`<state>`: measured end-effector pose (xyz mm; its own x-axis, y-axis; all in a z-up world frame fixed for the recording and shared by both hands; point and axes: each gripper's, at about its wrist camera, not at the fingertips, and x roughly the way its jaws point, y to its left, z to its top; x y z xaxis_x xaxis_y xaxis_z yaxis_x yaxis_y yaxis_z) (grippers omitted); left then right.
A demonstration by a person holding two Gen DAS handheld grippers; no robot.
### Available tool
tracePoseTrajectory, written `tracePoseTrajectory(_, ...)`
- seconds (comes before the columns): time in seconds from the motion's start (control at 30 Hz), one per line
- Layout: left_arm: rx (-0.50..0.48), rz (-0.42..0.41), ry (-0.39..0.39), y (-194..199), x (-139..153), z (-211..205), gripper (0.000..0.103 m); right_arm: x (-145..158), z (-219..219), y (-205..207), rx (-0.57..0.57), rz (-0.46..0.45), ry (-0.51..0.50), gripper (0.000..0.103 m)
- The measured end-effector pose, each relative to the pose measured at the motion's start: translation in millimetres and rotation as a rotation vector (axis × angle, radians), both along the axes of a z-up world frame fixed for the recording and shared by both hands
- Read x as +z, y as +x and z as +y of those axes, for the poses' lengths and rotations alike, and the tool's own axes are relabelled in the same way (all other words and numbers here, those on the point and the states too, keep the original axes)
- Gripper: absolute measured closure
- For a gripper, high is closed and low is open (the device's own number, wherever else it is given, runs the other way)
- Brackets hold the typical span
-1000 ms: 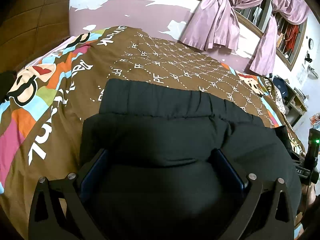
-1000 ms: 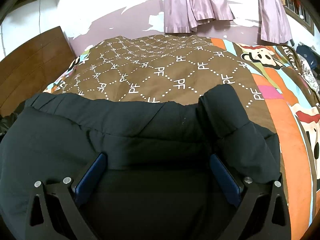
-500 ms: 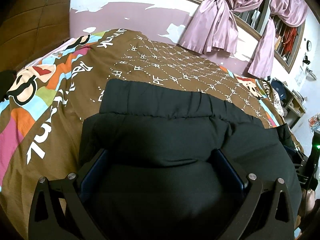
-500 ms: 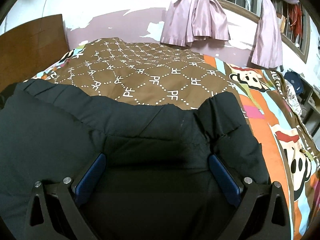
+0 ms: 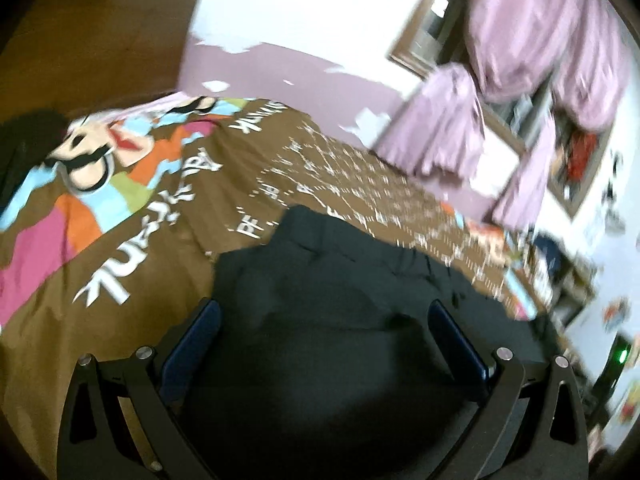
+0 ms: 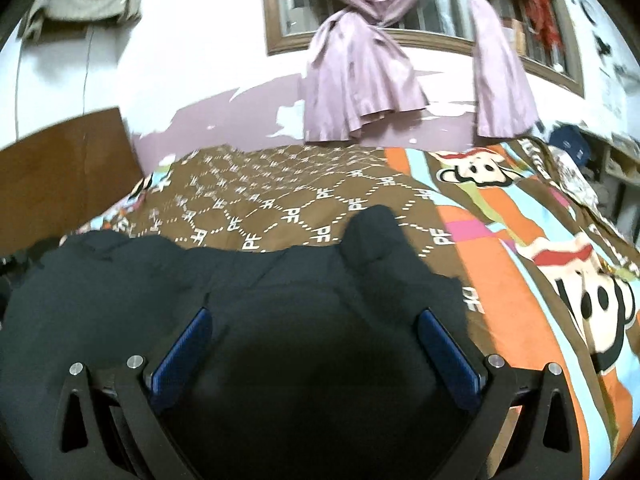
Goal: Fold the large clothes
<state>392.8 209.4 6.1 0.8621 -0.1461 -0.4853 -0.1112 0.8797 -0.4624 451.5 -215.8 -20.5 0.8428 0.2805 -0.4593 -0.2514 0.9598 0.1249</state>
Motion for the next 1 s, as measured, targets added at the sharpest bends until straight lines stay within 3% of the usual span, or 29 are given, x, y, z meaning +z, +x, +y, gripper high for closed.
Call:
tracePoseTrajectory(0.17, 0.004, 0.099, -0.108, 0.9, -7.2, 32.7, 0.001, -7.6, -30.4, 0.7, -0.034, 0.088, 0.019, 0.0)
tracePoseTrajectory(0.37, -0.108, 0.238, -0.18, 12.5, -30.9, 45.9, 0.001, -35.7, -51.8, 16.9, -0.001, 0.247, 0.128, 0.0)
tracePoseTrajectory(0.5, -0.164, 0.282, -0.266, 23.0, -43.6, 51.8, 0.001, -45.8, -58.7, 20.9, 0.032, 0.291, 0.198, 0.0)
tracePoseTrajectory(0.7, -0.204, 0.298, -0.263, 23.6, -47.4, 51.4, 0.001, -56.9, -71.4, 24.2, 0.071, 0.328, 0.307, 0.0)
tracePoseTrajectory(1.0, -0.251, 0.304, -0.263, 28.2, -55.7, 42.3, 0.001, -60.4, -68.4, 30.5, 0.112, 0.375, 0.296, 0.0)
